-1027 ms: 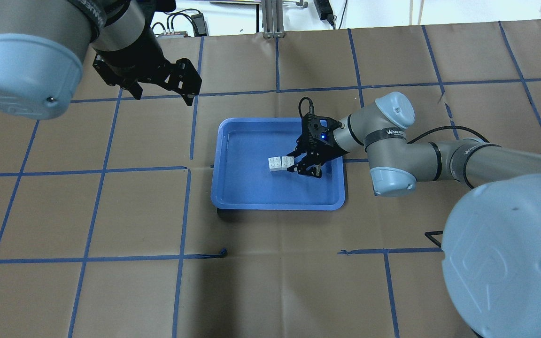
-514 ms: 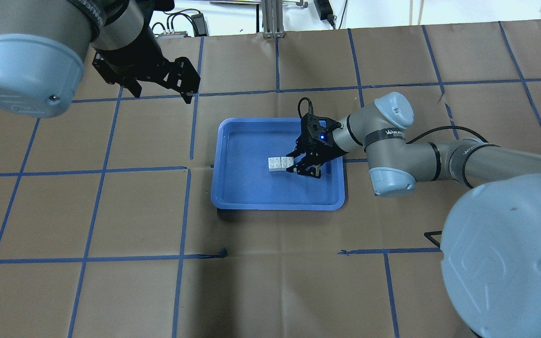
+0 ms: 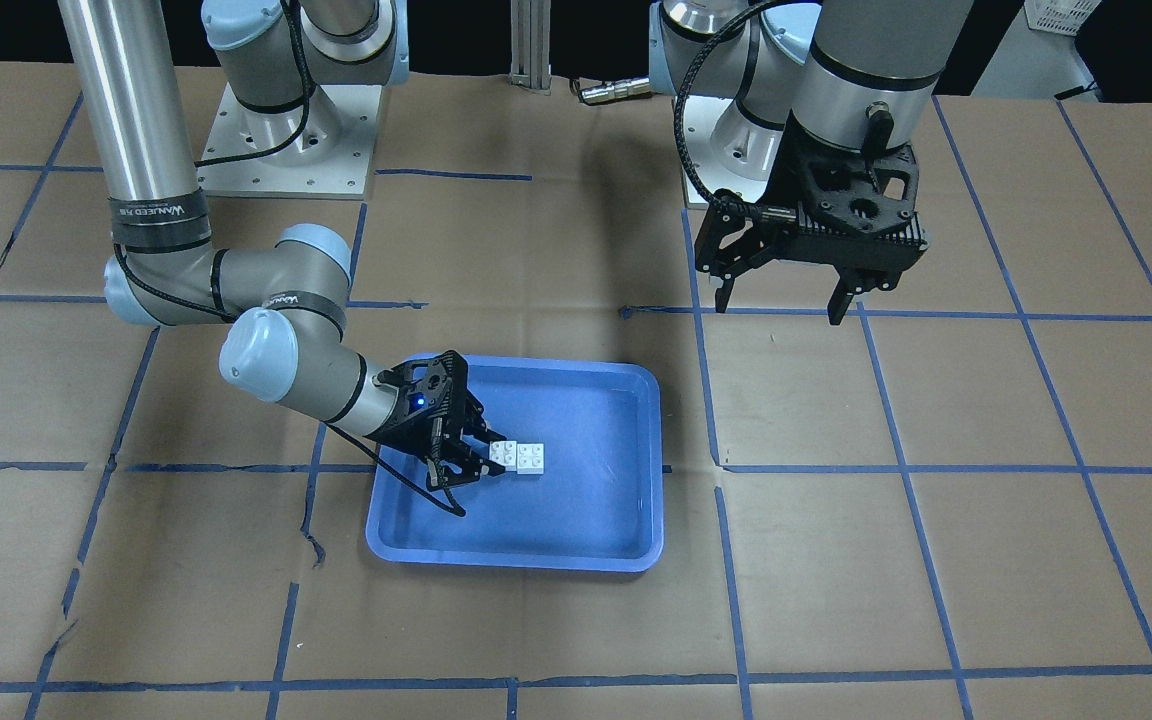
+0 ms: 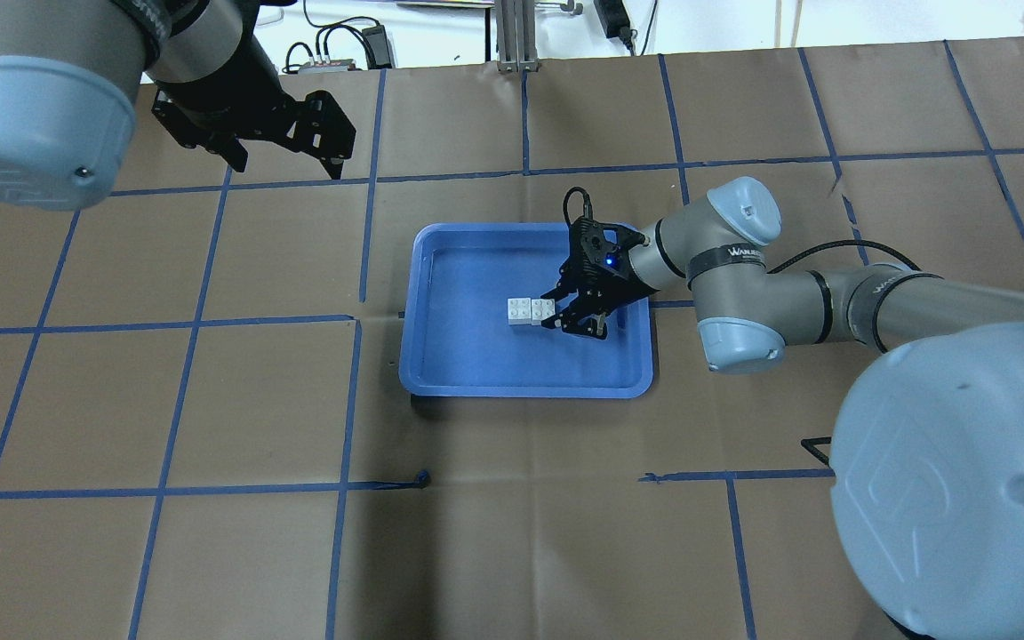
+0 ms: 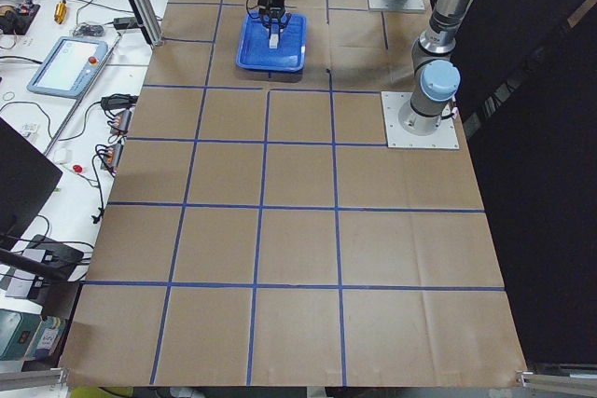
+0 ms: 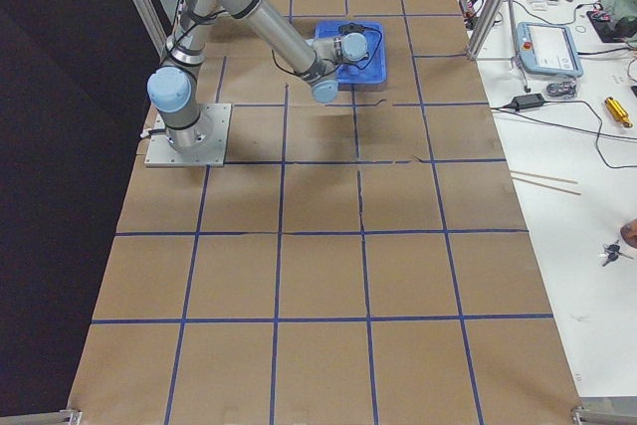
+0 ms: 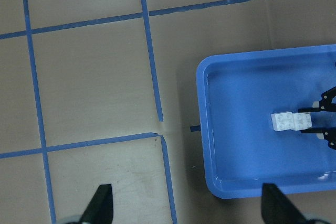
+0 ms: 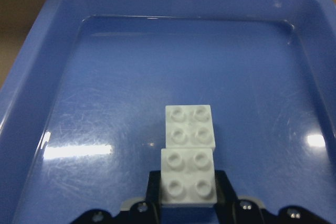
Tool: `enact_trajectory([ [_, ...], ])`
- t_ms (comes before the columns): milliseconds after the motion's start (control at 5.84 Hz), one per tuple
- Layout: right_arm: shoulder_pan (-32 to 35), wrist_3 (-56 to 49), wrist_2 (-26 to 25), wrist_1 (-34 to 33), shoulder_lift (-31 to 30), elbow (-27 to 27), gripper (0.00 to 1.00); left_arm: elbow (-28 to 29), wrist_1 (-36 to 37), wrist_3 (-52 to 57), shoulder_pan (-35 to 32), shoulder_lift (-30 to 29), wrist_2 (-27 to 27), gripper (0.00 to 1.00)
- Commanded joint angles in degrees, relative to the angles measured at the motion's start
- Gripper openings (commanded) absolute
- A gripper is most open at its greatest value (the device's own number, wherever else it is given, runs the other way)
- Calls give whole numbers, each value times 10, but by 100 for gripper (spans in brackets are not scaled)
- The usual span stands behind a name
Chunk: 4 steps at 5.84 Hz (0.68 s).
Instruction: Assemble white blocks and place on blue tray
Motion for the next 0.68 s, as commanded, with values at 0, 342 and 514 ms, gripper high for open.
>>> enact_trajectory([
  [0,0,1,3,0,0,0,26,-1,-10,0,-2,7,1,99],
  [342,0,6,5,1,1,0,59,8,-38,-1,-2,7,0,99],
  [514,0,6,5,1,3,0,74,12,-51,-2,0,7,0,99],
])
